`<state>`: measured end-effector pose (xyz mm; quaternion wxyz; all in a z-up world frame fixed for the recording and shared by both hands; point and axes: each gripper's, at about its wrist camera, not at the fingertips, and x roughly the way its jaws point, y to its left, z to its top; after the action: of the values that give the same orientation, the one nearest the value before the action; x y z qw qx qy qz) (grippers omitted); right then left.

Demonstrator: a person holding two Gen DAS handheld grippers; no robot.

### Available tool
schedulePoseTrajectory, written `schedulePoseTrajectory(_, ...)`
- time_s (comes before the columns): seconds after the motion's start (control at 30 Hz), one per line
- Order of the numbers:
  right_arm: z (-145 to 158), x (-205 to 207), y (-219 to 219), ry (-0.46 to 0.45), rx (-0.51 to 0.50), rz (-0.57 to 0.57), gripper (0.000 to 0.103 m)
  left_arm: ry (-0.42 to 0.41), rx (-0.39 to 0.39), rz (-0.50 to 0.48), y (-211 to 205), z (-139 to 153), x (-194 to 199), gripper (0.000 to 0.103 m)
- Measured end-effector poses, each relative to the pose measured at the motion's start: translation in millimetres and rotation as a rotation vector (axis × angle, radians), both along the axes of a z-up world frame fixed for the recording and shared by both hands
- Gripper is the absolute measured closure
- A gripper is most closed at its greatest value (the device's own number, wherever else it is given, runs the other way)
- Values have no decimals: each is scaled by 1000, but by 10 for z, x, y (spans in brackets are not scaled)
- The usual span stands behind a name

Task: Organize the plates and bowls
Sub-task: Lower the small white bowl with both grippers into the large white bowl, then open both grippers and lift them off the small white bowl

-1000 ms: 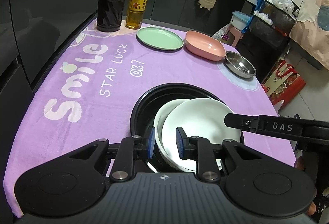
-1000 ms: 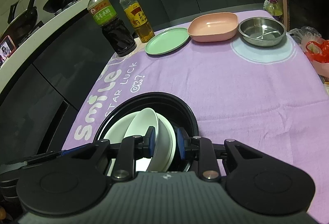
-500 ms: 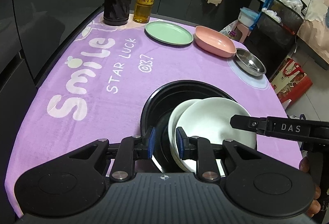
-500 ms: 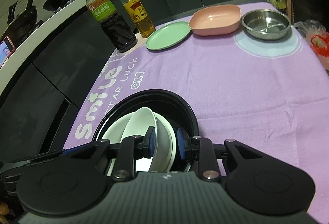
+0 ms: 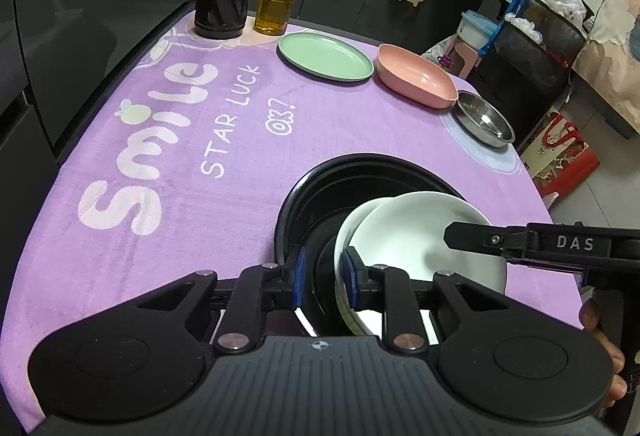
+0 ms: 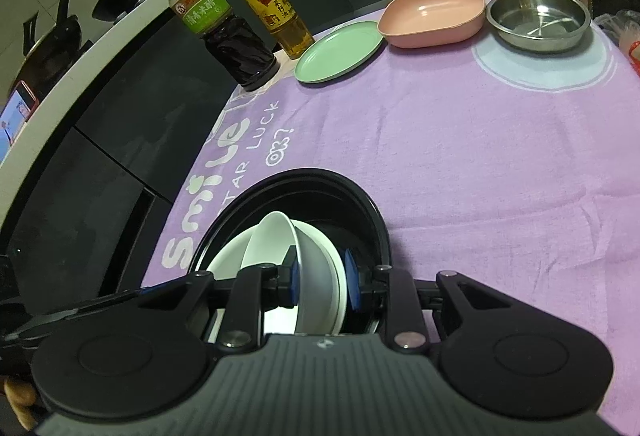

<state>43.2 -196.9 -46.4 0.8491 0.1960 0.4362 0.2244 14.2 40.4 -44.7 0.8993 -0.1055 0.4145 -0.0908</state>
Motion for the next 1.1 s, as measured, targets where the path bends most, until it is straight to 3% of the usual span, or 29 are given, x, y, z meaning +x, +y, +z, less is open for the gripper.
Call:
schedulePoseTrajectory(0.27,58,-47,-105,-21,35,5,79,1,-12,-6,10,-13,11,84)
schedulePoseTrajectory(0.53,-5,1,-209,17,97,2,74,-6,-16,-8,22,-27,2,84)
schedulePoseTrajectory(0.77,100,-68,-171,-27,34,-7,74,-16,6,-17,-22,24,-29,84)
schedulePoseTrajectory(0.97,337,-138,-201,-144,-43,-61,73,-123,3,-46,-12,292,-128,84)
schedulePoseTrajectory(1.1,428,-70,-206,-165,-64,-73,73,-180,34,-27,-8,437,-68,83)
